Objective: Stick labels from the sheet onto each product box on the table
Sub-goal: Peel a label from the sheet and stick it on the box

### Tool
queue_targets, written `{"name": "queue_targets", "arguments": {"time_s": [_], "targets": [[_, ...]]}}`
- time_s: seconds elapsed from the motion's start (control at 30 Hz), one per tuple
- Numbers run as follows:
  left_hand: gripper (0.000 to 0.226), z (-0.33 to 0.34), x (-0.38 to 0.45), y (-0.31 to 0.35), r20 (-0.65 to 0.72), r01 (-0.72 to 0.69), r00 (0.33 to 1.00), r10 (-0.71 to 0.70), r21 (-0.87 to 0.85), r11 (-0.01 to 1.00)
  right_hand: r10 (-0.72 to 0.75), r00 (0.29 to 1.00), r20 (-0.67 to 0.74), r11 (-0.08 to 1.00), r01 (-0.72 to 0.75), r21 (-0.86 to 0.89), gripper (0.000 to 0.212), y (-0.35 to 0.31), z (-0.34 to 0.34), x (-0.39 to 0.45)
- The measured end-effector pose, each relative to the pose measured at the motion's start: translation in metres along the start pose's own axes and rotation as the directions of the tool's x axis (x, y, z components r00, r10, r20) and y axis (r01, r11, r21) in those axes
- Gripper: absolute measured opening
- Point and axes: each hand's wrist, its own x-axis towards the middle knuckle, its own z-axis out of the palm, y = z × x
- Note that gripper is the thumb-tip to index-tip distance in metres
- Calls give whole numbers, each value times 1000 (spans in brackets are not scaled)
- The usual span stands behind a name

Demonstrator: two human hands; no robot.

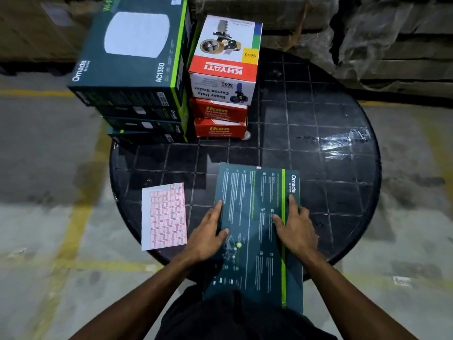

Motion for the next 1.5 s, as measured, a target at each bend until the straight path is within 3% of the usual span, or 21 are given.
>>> {"name": "queue_targets", "arguments": {"time_s": [0.17,0.23,0.4,0.53,0.6,0.7,0.93,1.07,1.23,1.5], "targets": [[79,-9,30,12,-84,-25,996,12,-152,988,-36,999,-11,999,36,15,77,-15,-14,31],[75,-18,44,13,-122,-37,992,21,-132,991,-58,998,-18,997,59,46,76,-22,-21,43],[65,-22,46,8,-137,-49,988,68,140,989,-148,988,42,988,149,-25,80,-25,-19,42],[69,-7,18,-15,-112,-159,967,229,438,885,-251,965,72,950,260,-175,79,-4,-4,13],[81,4,1,-30,-22,-231,960,279,500,834,-297,951,90,905,311,-290,87,6,7,-4],[100,13,-18,-44,60,-288,950,307,552,782,-351,924,153,831,382,-405,119,16,20,-19],[95,9,-21,-46,37,-273,942,335,668,693,-394,872,290,740,489,-462,137,26,17,-16],[96,12,-25,-43,8,-250,943,334,678,691,-459,845,274,698,534,-477,129,27,16,-17],[87,7,-35,-44,-97,-175,951,293,612,771,-629,721,292,592,687,-421,99,12,17,-17],[82,-43,-40,-100,-278,129,961,4,458,879,-704,665,249,575,740,-348,56,-81,40,-13]]}}
